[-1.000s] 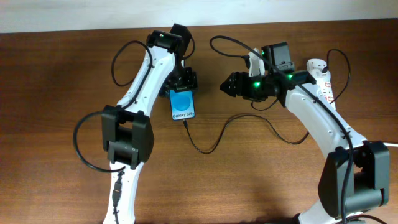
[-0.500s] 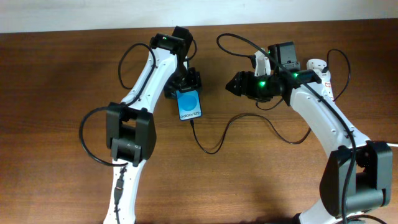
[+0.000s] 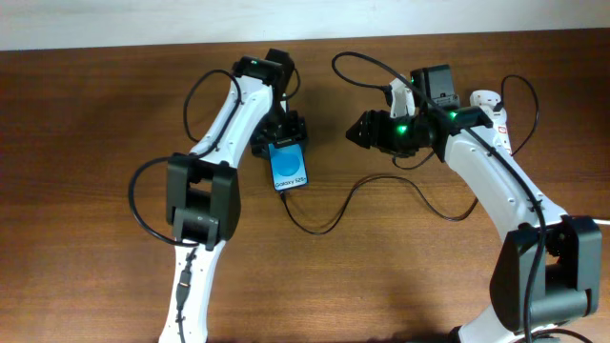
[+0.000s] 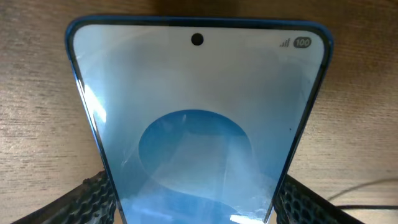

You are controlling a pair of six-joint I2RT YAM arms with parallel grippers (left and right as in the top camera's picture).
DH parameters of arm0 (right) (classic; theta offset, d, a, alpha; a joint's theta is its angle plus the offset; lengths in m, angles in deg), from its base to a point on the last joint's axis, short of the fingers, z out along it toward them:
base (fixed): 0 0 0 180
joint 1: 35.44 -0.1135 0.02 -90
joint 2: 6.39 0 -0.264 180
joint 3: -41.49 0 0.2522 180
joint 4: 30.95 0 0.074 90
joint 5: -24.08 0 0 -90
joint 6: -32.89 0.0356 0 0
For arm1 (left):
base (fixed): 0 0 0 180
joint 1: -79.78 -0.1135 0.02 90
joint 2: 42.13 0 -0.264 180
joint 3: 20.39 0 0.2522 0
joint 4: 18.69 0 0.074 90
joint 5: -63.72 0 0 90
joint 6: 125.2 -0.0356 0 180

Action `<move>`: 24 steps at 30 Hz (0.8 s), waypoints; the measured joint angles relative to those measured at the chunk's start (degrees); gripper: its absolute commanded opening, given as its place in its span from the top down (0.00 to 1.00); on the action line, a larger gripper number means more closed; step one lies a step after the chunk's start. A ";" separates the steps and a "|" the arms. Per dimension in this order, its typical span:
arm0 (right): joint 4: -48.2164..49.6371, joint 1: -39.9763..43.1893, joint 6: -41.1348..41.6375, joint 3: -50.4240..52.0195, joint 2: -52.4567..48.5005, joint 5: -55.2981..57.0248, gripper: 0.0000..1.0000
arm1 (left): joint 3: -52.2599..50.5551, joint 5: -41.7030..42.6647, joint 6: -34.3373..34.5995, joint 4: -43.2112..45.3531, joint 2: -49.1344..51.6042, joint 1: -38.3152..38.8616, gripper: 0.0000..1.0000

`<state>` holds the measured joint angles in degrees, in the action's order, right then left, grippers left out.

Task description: Plug charger to phone and switch on socket

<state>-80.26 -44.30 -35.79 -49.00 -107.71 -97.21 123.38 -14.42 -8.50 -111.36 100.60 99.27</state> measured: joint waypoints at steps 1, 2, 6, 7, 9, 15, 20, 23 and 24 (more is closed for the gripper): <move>-0.90 0.00 -0.37 0.00 0.00 0.00 0.31 | 0.37 1.07 0.02 -0.83 0.07 -1.11 1.00; -1.46 -0.13 -0.59 0.02 0.00 0.00 0.31 | 1.14 2.14 0.11 -1.44 0.15 -2.67 1.00; -1.97 -4.48 -1.07 0.02 -0.02 0.52 0.32 | 3.23 8.00 0.20 -2.93 0.20 -10.40 1.00; -1.95 -7.10 -1.27 0.02 -0.02 0.63 0.33 | 3.23 9.57 0.20 -3.56 0.20 -12.20 1.00; -1.95 -10.58 -1.84 0.04 -0.74 0.61 0.39 | 3.28 11.63 0.20 -4.33 0.20 -13.88 1.00; -1.07 -19.04 -1.16 0.48 -8.20 0.66 0.53 | 3.28 14.14 0.20 -4.92 0.20 -17.84 1.00; 3.54 -20.79 -0.57 0.52 -12.90 0.92 0.59 | 3.28 14.36 0.20 -6.12 0.22 -25.00 1.00; 4.90 -22.45 -0.46 0.52 -14.62 1.07 0.63 | 3.28 14.40 0.20 -6.40 0.22 -25.70 1.00; 5.35 -22.86 -0.33 0.52 -15.37 1.07 0.63 | 3.28 14.49 0.20 -6.40 0.22 -25.64 1.00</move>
<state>-74.90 -67.16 -36.11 -48.47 -123.07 -96.14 126.66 0.07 -8.31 -117.77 100.82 73.63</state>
